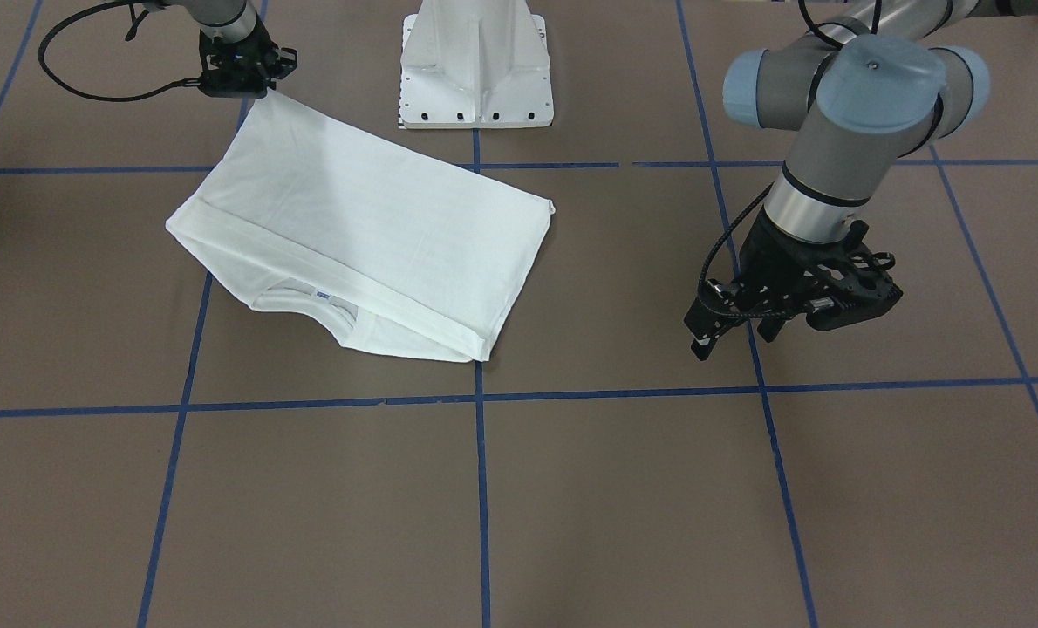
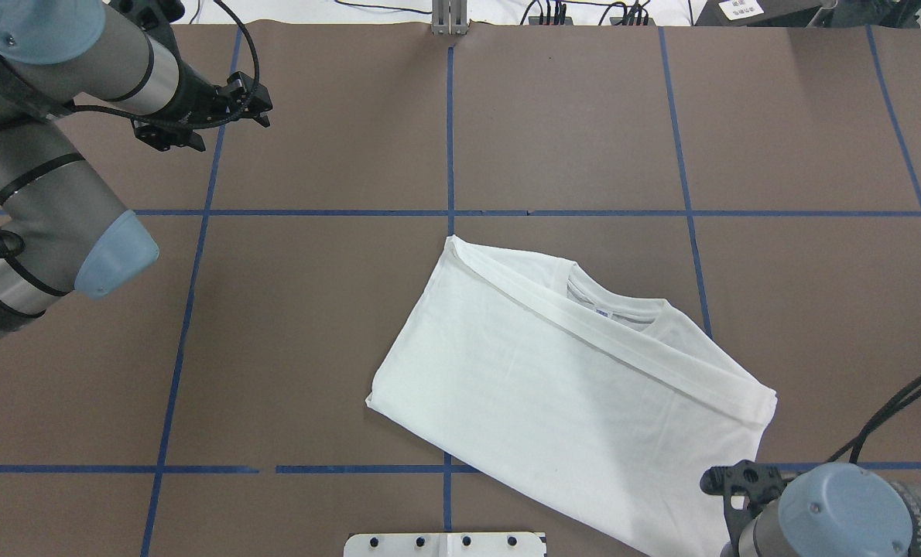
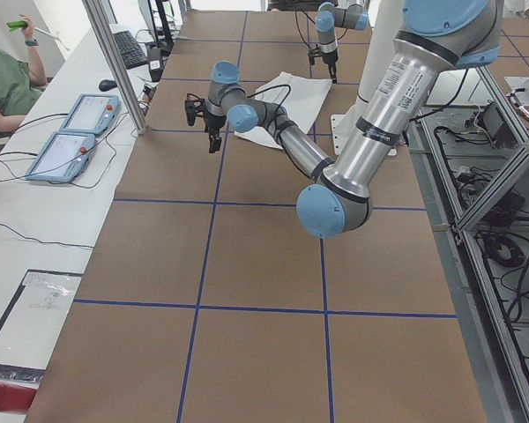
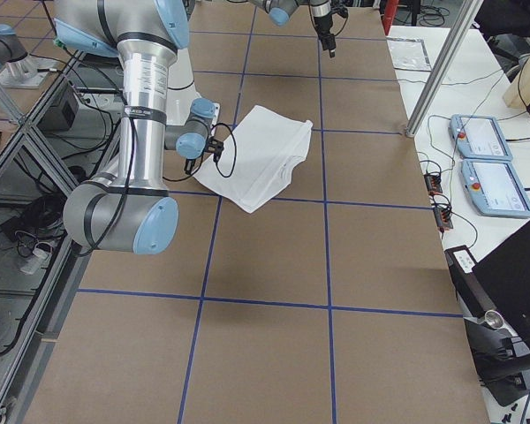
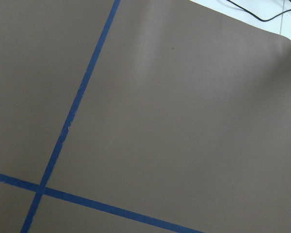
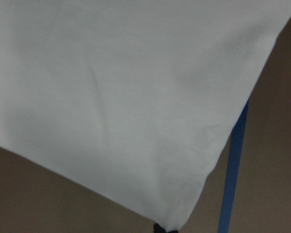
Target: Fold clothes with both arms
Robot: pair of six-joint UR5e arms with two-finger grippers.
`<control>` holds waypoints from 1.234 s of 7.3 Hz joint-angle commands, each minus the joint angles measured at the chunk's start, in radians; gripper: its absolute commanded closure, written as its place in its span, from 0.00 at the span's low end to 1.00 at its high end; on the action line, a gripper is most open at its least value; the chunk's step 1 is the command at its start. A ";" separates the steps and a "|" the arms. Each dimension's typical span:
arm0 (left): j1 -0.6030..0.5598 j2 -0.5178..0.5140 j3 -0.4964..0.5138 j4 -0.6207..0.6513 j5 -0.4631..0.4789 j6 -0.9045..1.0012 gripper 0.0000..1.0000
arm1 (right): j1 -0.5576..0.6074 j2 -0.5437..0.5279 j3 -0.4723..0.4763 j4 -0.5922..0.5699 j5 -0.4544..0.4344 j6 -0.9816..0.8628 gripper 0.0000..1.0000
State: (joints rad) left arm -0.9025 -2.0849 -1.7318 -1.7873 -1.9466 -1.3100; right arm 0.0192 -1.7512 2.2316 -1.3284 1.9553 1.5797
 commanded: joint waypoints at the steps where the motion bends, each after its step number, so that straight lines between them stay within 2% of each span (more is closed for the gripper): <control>1: 0.002 0.000 -0.005 0.000 0.014 0.000 0.00 | -0.154 -0.004 0.017 0.000 -0.001 0.082 1.00; 2: 0.004 -0.001 -0.006 0.000 0.014 -0.005 0.00 | -0.162 -0.001 0.014 0.000 -0.003 0.085 0.33; 3: 0.007 0.000 -0.017 0.000 0.012 -0.005 0.00 | -0.145 0.004 0.019 0.001 -0.034 0.115 0.00; 5: 0.060 0.002 -0.047 0.002 0.005 -0.012 0.00 | 0.003 0.056 0.032 0.008 -0.041 0.118 0.00; 6: 0.120 0.005 -0.070 0.017 0.005 -0.059 0.00 | 0.136 0.115 0.042 0.011 -0.029 0.108 0.00; 8: 0.271 -0.004 -0.072 0.011 0.006 -0.266 0.00 | 0.345 0.230 0.042 0.009 0.018 0.018 0.00; 9: 0.354 -0.012 -0.078 0.009 0.012 -0.369 0.00 | 0.432 0.246 0.037 0.011 0.052 -0.044 0.00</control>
State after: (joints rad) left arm -0.6498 -2.0887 -1.8031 -1.7755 -1.9395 -1.5496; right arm 0.3278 -1.5492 2.2734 -1.3186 1.9659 1.6119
